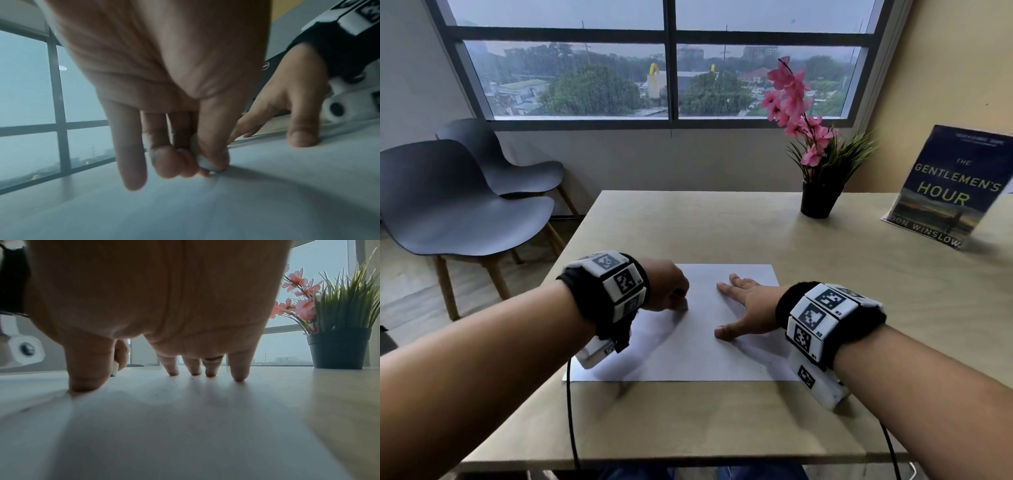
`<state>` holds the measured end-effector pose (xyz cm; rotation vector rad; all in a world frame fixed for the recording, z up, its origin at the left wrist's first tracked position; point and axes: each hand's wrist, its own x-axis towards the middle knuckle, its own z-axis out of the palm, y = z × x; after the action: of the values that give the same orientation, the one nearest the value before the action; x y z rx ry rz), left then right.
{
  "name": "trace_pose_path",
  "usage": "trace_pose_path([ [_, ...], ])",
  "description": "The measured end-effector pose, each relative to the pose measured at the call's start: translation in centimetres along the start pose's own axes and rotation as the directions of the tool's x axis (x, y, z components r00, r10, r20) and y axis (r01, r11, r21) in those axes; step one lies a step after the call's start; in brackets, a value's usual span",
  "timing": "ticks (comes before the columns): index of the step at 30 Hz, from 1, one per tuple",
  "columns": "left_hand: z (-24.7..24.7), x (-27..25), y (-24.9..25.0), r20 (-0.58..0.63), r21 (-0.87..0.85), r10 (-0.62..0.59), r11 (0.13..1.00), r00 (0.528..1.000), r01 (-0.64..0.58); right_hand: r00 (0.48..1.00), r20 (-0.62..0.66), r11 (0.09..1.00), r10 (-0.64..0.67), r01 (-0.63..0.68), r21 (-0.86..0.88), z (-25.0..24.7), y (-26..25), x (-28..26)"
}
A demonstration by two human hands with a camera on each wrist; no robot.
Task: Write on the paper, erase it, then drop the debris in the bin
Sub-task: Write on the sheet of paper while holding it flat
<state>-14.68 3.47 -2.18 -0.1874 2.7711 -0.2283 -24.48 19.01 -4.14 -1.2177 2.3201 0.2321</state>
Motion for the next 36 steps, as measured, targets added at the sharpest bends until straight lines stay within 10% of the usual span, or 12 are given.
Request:
trace_pose_path([
  [36,-0.8,-0.4,2.0,0.029,0.016,0.023,1.0,0.999,-0.024,1.0,-0.014,1.0,0.01,-0.01,0.007,0.1,0.0,0.0],
])
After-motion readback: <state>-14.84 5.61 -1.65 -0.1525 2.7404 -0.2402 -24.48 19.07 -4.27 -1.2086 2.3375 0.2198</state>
